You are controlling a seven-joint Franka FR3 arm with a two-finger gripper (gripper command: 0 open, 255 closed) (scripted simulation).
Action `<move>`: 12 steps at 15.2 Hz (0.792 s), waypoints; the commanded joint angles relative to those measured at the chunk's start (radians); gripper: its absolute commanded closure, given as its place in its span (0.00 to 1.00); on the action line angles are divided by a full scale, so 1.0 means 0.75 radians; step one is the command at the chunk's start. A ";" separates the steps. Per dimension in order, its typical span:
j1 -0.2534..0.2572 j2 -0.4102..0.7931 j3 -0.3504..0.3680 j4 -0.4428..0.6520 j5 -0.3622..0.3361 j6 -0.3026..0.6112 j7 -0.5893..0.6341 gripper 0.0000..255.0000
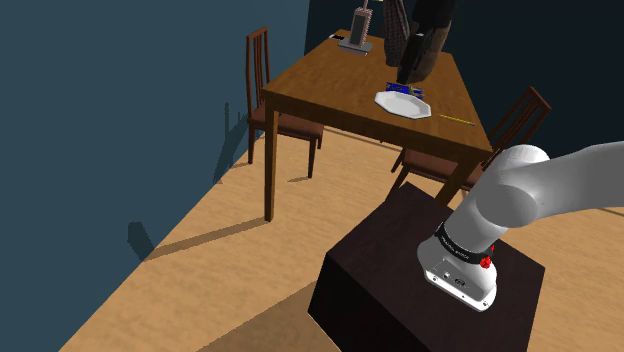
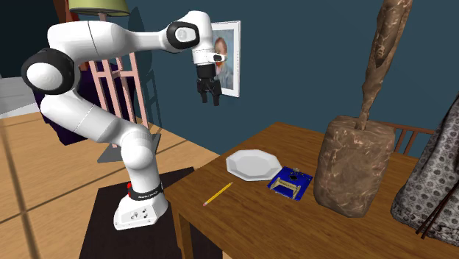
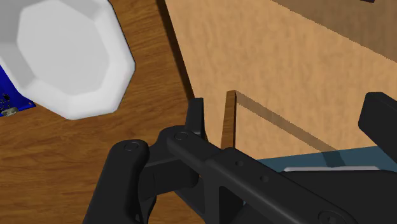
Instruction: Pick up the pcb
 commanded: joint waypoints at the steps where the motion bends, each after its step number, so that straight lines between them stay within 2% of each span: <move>1: 0.000 0.000 0.000 0.000 0.000 0.000 0.000 0.00; 7: -0.039 -0.056 -0.212 -0.110 -0.114 0.116 -0.237 0.00; 12: -0.074 -0.038 -0.398 -0.149 -0.204 0.226 -0.435 0.00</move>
